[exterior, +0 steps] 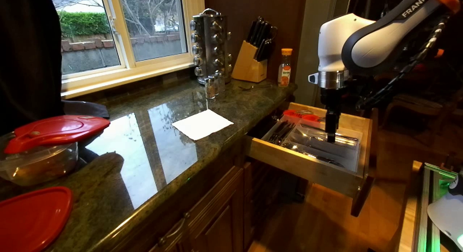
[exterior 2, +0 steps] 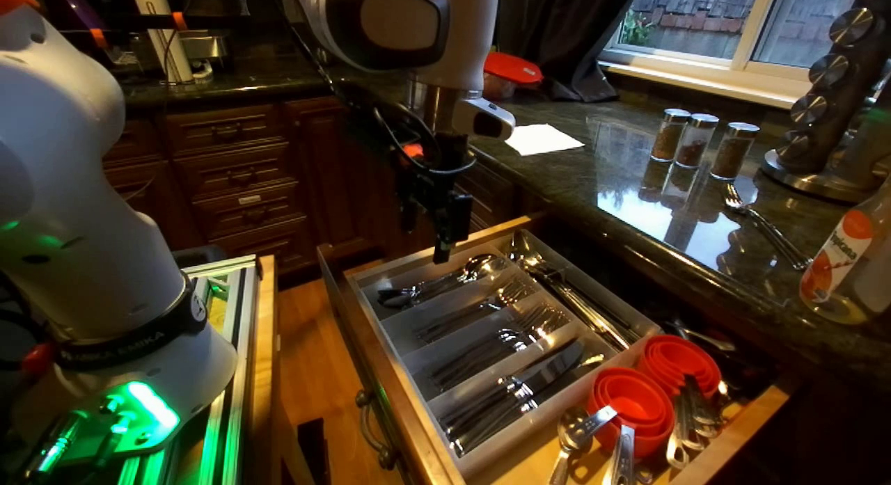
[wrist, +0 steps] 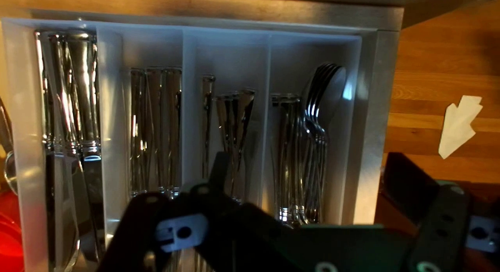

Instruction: Remove some spoons from the cutlery holder and put them on the counter.

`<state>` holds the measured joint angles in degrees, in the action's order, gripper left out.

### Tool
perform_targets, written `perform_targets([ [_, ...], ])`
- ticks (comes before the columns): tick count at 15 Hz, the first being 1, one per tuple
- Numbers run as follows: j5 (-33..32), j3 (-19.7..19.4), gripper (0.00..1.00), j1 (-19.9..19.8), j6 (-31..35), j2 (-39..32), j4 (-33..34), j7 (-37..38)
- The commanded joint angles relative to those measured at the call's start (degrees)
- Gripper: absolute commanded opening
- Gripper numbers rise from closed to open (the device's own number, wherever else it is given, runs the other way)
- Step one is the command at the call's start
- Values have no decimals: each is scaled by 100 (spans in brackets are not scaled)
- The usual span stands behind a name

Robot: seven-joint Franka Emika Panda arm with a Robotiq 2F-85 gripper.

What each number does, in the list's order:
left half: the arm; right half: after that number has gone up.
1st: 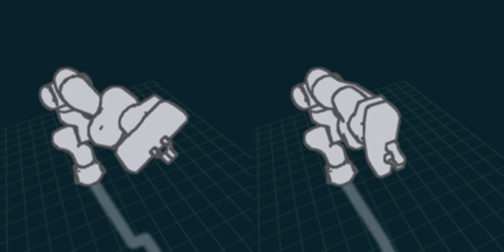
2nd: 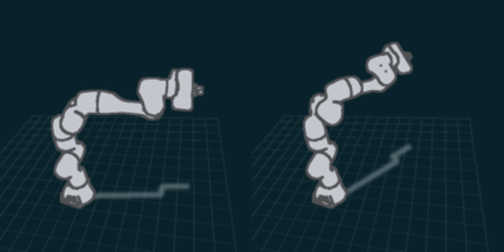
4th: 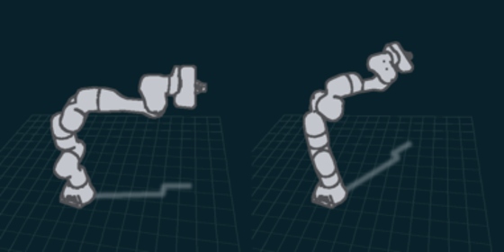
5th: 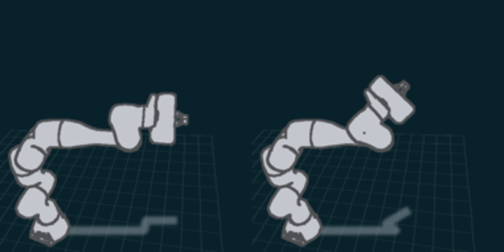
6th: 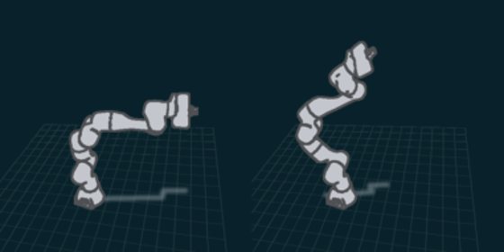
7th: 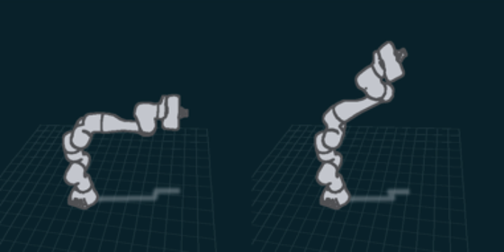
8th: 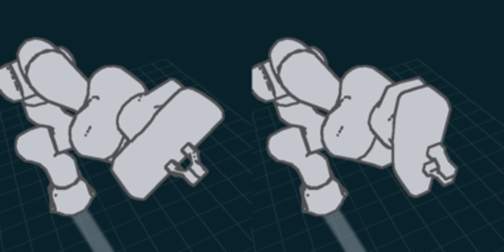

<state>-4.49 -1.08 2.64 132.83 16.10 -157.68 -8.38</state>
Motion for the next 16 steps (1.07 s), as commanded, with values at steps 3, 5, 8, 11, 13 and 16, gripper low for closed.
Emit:
perform_targets([
  [3,429,-22,100,96,-56,-224,140,-117],
  [5,668,2,100,187,274,-414,184,-210],
  [8,946,55,96,249,445,-724,320,-190],
  [11,1036,100,70,224,624,-988,461,-165],
  [13,993,118,53,179,724,-1156,546,-118],
  [16,918,117,30,114,844,-1381,662,-64],
])
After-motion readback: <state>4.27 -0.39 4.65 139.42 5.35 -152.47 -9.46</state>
